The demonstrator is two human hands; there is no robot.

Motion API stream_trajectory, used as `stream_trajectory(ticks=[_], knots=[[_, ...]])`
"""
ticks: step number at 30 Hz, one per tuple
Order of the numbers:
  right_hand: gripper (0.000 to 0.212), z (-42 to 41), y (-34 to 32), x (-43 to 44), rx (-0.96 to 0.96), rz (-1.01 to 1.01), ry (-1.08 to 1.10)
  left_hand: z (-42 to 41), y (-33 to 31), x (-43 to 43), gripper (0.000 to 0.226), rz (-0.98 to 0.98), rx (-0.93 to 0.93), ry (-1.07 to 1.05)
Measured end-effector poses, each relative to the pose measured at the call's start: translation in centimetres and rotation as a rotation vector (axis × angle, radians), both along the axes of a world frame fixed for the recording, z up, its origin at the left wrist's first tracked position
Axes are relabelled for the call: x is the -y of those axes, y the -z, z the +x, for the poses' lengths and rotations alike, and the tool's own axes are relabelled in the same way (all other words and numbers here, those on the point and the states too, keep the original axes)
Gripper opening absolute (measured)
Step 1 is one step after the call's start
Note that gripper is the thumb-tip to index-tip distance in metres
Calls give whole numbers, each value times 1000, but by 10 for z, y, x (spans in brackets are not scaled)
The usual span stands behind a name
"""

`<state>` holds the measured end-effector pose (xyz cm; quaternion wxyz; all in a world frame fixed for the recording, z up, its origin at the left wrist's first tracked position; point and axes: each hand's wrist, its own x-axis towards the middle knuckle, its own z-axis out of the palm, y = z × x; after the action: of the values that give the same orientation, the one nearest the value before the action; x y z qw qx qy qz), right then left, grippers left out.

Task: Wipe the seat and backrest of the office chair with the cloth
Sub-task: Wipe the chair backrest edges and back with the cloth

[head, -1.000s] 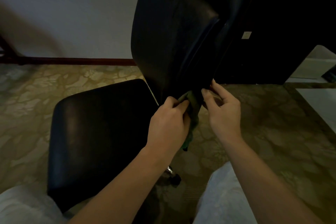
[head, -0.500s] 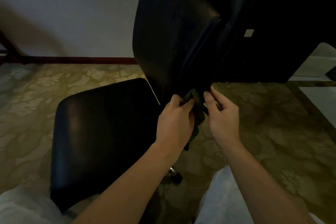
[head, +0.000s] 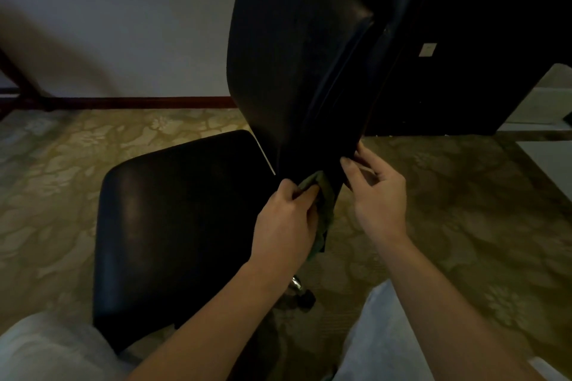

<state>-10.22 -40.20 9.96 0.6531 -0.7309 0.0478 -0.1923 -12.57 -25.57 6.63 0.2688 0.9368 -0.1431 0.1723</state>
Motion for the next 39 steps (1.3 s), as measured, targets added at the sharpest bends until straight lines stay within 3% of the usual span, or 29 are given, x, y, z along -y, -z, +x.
stream_trajectory(ticks=[5, 10, 14, 19, 28, 39], knots=[[38, -1, 1, 2, -16, 1, -15, 12, -11, 10, 34, -46, 68, -11], [39, -1, 4, 2, 15, -8, -26, 15, 4, 21, 31, -45, 20, -18], [38, 1, 9, 1, 29, -32, -14, 12, 27, 21, 28, 9, -82, -25], [46, 4, 22, 3, 33, -213, -78, 1, 42, 0, 36, 151, -294, -32], [49, -2, 36, 3, 13, -230, -121, 6, 26, -6, 34, -37, 3, -44], [46, -1, 40, 3, 21, -223, -120, 14, 52, 24, 28, -122, -62, -61]])
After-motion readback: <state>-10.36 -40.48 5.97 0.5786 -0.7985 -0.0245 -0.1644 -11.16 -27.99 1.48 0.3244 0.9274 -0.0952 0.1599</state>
